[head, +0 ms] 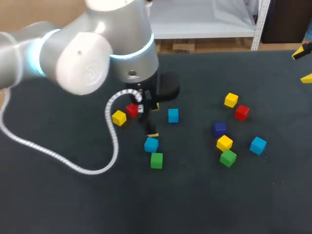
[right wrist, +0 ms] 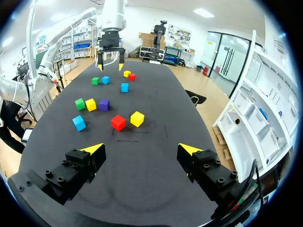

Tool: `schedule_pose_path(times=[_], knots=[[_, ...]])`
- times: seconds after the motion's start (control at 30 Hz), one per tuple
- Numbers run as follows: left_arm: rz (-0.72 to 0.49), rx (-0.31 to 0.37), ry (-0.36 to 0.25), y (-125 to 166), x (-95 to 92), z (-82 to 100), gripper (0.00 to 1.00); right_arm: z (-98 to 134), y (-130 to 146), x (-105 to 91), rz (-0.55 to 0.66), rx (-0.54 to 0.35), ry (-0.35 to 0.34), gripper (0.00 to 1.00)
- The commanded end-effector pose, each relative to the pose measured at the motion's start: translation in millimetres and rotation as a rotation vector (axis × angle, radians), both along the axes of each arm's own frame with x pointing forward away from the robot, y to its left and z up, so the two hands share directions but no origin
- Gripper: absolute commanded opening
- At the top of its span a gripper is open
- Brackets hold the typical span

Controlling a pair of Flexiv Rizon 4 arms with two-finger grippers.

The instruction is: Place the blue cubes, place green cubes on the blue cubes, place the yellow cubes on the green cubes, then place the red cubes on the yellow cubes, and place purple cube on the red cubes.

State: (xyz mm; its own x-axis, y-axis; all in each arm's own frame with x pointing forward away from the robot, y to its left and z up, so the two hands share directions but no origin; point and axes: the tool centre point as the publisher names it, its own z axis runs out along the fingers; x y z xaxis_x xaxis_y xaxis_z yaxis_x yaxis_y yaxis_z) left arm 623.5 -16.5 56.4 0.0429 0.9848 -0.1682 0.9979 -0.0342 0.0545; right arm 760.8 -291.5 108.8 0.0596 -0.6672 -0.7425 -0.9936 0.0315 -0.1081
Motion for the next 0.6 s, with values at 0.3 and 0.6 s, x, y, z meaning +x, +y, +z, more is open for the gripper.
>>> schedule_pose_path(times=[0.3, 0.6], knots=[[-0.125, -0.038, -0.037, 22, -29.2, -31.9, 1.0, 0, 0, -1.4, -0.002, -0.001, -0.003, 1.0], [-0.174, -0.044, -0.037, 9, -24.4, -47.2, 1.0, 0, 0, -1.4, -0.002, -0.001, -0.003, 1.0]])
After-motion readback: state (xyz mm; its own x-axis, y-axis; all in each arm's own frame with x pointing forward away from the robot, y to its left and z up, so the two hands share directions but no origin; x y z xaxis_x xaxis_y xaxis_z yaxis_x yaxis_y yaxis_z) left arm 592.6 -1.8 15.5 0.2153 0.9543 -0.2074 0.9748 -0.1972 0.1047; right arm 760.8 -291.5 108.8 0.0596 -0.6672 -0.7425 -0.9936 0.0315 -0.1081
